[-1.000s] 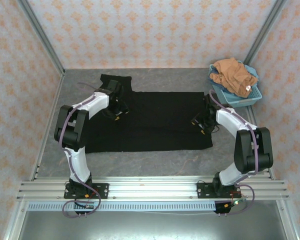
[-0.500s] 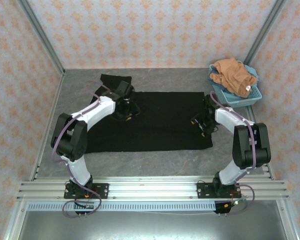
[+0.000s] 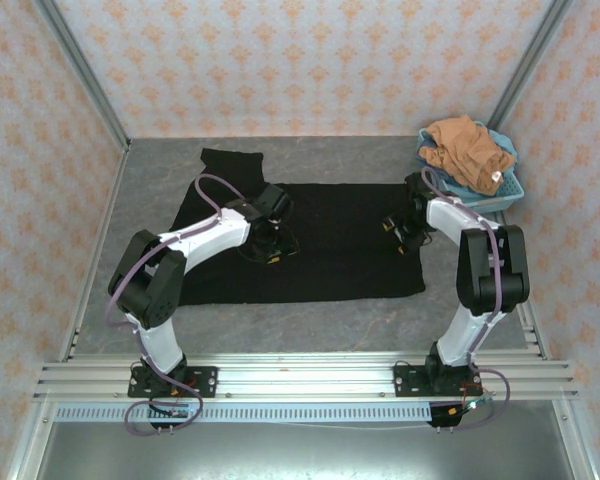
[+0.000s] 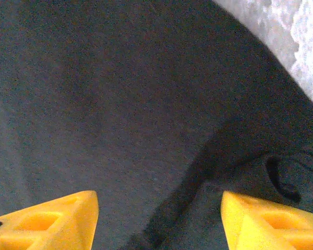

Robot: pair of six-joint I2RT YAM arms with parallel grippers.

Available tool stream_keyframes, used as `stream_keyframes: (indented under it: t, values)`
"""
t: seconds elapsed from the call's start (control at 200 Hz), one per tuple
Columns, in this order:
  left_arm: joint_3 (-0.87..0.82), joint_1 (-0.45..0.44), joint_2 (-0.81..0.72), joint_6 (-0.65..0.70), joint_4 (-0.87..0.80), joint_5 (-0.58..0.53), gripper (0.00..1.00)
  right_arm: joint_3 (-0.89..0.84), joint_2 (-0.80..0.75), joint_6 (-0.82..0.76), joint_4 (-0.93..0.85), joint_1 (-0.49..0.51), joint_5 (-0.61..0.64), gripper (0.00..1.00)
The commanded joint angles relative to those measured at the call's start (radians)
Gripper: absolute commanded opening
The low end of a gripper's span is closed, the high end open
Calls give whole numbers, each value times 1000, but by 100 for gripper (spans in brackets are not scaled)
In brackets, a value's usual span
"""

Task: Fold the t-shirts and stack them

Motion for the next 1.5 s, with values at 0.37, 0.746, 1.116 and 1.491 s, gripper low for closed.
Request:
stream_keyframes:
  t: [0.37,0.746,1.116,1.491]
  values:
    - [5,32,-79,-38,-63,-111,46,14,-30,-26,-38,-40,137,52]
    - [-171,214,-242,-86,-140,-137,44,-190,-216,-40,-103,63,183,31]
    - [-235,299,-159,-109,-243,-172,41,-248,-79,109,-172,74,202,21]
    - [-419,302,-195,-162,-197,-196,40,-357,-176,156,-226,74,244,23]
